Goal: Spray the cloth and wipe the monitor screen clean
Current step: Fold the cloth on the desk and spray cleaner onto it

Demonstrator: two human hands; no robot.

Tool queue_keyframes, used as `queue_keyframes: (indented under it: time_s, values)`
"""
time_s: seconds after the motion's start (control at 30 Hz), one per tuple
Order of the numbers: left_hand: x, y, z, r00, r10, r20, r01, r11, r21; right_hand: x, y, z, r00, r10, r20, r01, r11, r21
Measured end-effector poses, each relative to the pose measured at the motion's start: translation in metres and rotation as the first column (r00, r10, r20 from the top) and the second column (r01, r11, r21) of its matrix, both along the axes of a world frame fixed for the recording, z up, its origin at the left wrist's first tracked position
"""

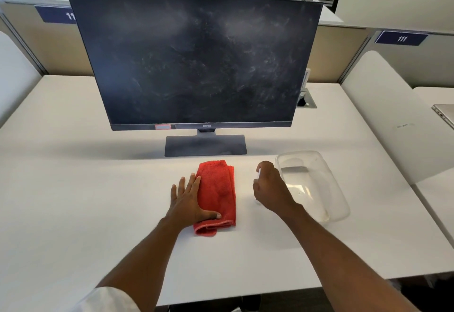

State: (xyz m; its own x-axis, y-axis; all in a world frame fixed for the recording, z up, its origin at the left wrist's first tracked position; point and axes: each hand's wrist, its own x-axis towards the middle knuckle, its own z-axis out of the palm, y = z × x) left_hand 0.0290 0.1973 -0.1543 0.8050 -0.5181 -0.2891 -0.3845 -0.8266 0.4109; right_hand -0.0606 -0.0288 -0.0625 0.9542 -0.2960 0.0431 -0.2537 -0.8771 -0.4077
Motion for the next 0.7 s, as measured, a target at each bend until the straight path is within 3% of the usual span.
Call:
queue_keyframes:
  time_s: [0.17, 0.7]
  values:
    - [0.0, 0.0, 0.001, 1.0, -0.005, 0.006, 0.005, 1.0, -0.003, 0.001, -0.011, 0.015, 0.995, -0.041, -0.091, 0.051, 0.992, 0.112]
    - [0.0, -0.001, 0.002, 1.0, 0.002, -0.001, -0.002, 1.0, 0.013, -0.011, -0.03, 0.022, 0.97, -0.082, -0.23, 0.101, 0.993, 0.068]
